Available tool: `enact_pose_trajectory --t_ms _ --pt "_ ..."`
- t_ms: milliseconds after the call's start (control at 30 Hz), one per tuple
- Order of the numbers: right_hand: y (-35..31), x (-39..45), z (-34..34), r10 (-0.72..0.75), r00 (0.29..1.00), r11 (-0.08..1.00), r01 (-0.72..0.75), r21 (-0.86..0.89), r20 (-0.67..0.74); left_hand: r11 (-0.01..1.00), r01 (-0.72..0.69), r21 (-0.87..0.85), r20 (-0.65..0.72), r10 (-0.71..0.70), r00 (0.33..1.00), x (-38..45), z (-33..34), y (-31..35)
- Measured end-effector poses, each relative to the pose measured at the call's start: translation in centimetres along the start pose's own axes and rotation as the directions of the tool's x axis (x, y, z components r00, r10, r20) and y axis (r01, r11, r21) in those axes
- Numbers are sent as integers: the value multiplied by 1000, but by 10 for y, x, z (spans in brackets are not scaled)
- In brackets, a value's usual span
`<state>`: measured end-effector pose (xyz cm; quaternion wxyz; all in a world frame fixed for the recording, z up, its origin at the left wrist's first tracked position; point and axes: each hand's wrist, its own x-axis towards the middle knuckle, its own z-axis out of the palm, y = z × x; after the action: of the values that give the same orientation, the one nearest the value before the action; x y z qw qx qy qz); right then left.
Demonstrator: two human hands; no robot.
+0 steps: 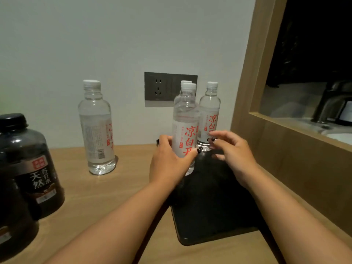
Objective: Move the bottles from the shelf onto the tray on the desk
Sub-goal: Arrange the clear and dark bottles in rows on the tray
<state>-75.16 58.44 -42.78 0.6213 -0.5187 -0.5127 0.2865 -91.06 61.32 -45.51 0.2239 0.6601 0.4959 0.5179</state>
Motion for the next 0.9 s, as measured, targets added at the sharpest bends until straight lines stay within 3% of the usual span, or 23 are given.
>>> enact_pose_trajectory --t_ms 100,200,267,433,533,900 --pt "3 -3 2 64 984 992 -45 -115 169 996 39 81 21 -41 999 10 8 6" --pt "16 5 9 41 992 930 7 -366 123 990 50 130 62 -58 996 15 19 7" --pt "23 9 12 39 996 906 1 -424 86 988 27 151 125 -46 991 18 25 4" --pt "24 10 15 66 985 920 0 -392 157 987 -69 146 131 50 990 25 31 -7" --pt "19 8 18 136 975 950 -78 -301 176 986 -116 121 124 101 987 24 34 -8" --pt "14 7 13 187 940 979 -153 -137 286 991 -57 121 130 41 991 27 40 -15"
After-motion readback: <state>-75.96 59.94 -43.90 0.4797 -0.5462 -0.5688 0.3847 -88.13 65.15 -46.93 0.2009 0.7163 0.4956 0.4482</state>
